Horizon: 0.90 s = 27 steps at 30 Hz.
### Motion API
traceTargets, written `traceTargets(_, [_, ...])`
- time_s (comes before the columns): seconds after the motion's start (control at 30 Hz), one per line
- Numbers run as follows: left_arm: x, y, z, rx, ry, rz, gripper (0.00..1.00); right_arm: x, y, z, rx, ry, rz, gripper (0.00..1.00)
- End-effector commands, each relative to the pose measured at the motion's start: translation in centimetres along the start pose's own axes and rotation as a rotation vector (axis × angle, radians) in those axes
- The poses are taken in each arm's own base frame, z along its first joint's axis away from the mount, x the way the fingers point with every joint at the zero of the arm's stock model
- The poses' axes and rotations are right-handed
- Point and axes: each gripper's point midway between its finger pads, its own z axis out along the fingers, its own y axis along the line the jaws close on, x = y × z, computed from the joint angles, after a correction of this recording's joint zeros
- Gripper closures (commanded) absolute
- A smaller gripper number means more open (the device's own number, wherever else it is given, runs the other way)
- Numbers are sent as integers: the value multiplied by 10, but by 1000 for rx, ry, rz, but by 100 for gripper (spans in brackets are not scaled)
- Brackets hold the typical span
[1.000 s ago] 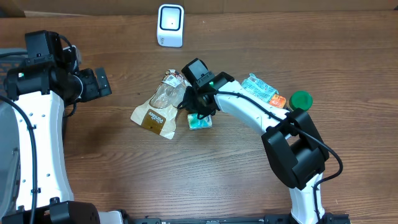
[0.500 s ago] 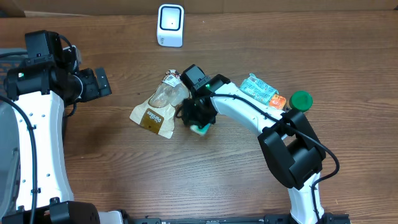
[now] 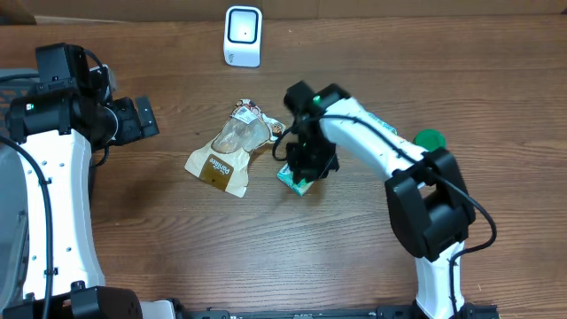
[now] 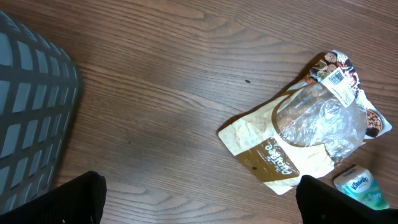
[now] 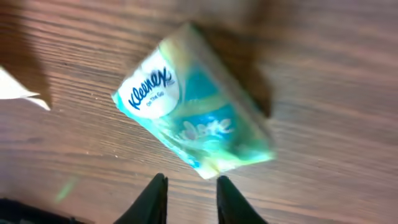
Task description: Scan the item barcode
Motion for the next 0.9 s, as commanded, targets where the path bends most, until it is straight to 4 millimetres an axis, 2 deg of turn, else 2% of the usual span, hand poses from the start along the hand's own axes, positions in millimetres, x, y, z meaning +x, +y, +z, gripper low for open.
traceTargets(0.0, [-1, -3, -3, 7, -11, 19, 0, -10, 7, -48, -42, -121, -149, 71])
traceTargets(0.07, [-1, -3, -3, 7, -11, 19, 0, -14, 0, -61, -46, -156, -210, 65])
traceTargets(0.2, [-1, -3, -3, 7, -11, 19, 1, -21, -18, -63, -38, -168, -289, 64])
traceTargets(0.27, [-1, -3, -3, 7, -11, 19, 0, -24, -23, -56, -53, -172, -312, 65])
traceTargets(0.4, [-1, -3, -3, 7, -11, 19, 0, -21, -20, -36, -112, -159, -376, 65])
traceTargets(0.6, [-1, -3, -3, 7, -11, 19, 0, -15, -28, -5, -120, -140, -373, 65])
traceTargets(0.87, [-1, -3, -3, 7, -11, 19, 0, -12, -19, 10, -208, -147, -387, 66])
